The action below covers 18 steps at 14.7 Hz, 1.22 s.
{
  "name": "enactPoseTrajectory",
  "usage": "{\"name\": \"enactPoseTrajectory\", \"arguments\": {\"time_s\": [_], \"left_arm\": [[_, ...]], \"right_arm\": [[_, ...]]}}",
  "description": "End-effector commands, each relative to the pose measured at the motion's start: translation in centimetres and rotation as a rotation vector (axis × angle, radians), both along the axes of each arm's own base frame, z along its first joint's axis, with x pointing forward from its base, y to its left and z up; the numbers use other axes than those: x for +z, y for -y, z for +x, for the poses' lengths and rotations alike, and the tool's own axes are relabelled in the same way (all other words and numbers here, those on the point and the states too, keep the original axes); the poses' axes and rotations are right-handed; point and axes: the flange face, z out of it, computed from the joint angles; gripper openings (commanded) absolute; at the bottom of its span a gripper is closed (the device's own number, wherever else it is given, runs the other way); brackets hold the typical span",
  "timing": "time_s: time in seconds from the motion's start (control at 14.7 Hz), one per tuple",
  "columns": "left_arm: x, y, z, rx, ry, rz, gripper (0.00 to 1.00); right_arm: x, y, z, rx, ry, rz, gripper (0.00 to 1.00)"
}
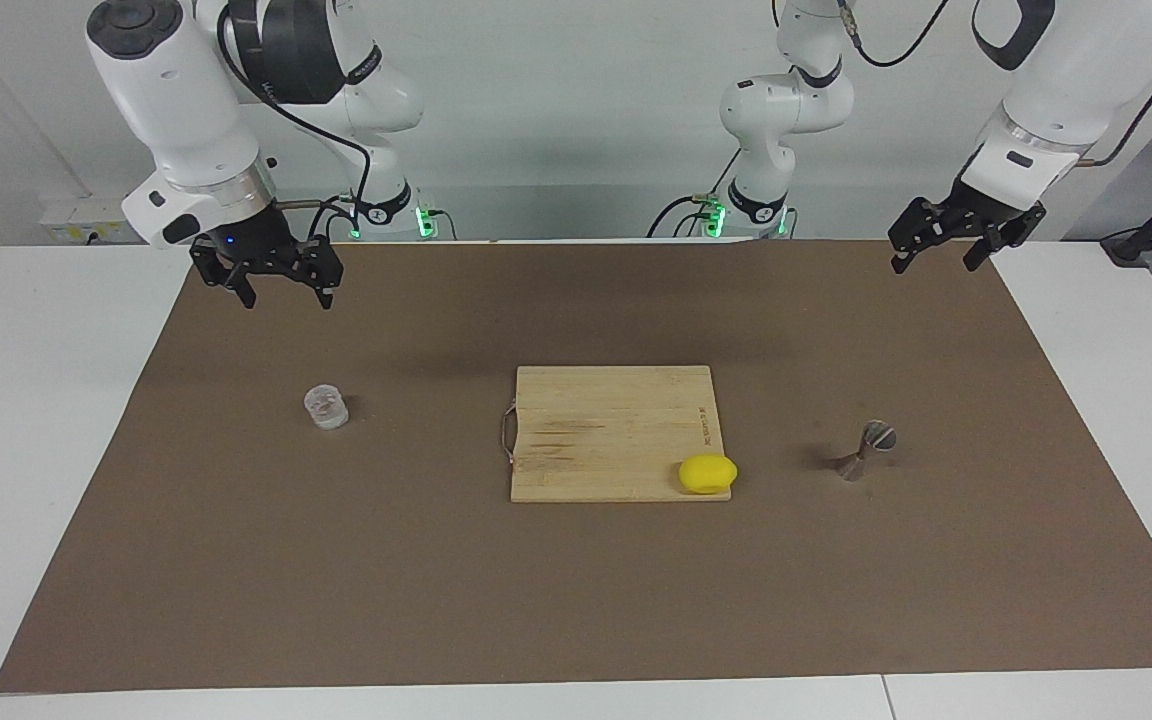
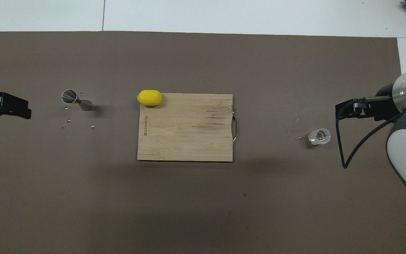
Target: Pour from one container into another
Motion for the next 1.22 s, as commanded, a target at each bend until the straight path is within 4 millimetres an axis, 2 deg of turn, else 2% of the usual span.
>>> {"name": "enactPoseTrajectory", "arguments": {"time_s": [0.0,0.75,0.81,1.02,1.15], "left_arm": [[0.1,0.1,-0.7,-0.020,0.004,0.016,1.00],[0.2,1.2,-0.3,-0.037,0.041,0.013,1.00],[-0.5,1.3,-0.3,-0.040,0.040,0.013,1.00],[-0.8,1.9,-0.9,-0.043,0.043,0.016,1.00],[-1.1,1.2,-0.3,-0.034,0.056,0.005,1.00]], "right_arm": [[0.3,0.4,-0.5,0.008,0.003,0.003,1.00],[0.2,0.5,-0.6,0.007,0.001,0.003,1.00],[0.2,0.5,-0.6,0.007,0.001,0.003,1.00],[0.3,0.3,-0.6,0.010,0.003,0.003,1.00],[0.2,0.5,-0.6,0.007,0.001,0.003,1.00]]}}
